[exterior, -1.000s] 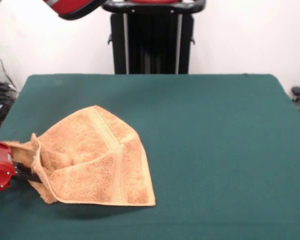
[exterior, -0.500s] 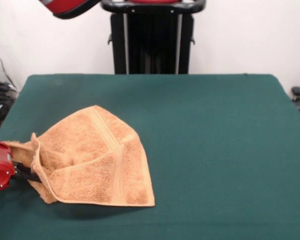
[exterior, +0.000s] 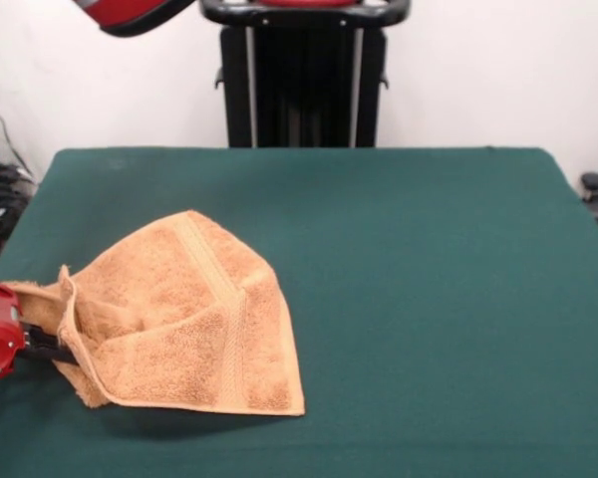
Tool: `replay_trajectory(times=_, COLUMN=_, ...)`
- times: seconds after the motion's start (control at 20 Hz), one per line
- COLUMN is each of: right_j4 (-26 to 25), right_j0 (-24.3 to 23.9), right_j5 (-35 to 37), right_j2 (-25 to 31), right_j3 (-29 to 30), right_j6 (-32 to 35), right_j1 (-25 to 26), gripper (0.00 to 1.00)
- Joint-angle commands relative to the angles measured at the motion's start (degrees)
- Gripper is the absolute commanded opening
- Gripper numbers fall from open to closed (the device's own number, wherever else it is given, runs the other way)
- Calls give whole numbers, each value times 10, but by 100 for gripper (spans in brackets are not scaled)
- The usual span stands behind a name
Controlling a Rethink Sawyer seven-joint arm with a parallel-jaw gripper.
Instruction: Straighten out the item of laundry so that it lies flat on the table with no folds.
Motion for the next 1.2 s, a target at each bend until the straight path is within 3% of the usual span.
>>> replay_trajectory(times=0.05, right_j4=2, right_j0=4, right_j5=123, right_j2=-59, right_j3=14, right_j6=-14, right_j1=26, gripper=0)
replay_trajectory(times=1.2, right_j4=-9, right_j0=5, right_j5=163, right_j2=-56, right_j3=17, right_j6=-30, right_j1=33, gripper=0)
